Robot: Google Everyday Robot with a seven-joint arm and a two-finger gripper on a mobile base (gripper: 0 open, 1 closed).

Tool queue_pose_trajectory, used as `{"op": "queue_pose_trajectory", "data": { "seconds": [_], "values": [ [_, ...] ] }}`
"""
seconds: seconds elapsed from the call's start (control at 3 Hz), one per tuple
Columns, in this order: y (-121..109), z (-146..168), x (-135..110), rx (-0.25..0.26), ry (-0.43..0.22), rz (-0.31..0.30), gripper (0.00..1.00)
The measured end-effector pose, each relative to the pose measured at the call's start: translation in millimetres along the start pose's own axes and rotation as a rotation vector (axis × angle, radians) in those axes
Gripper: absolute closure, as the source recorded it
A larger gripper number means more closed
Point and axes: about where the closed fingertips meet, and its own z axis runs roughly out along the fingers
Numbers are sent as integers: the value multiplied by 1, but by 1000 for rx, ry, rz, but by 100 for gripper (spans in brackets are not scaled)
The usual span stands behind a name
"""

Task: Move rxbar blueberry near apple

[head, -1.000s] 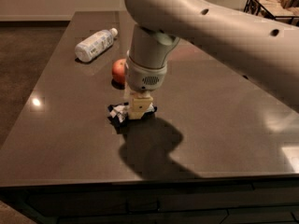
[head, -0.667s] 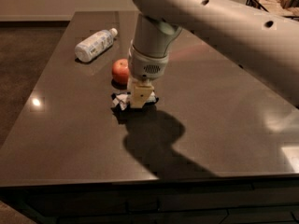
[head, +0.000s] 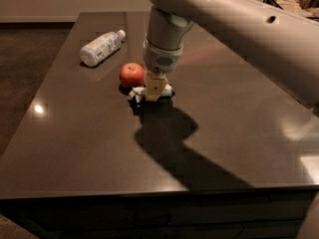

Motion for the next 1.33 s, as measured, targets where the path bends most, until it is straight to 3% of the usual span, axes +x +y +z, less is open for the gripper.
{"op": "queue_pose_trajectory", "data": {
  "seconds": [0.33,1.0,1.33],
  "values": [
    [-12,4,12,10,36,21,61],
    [-12,9,23,0,46,34,14],
    [-12,10,22,0,45,33,0]
  ]
}}
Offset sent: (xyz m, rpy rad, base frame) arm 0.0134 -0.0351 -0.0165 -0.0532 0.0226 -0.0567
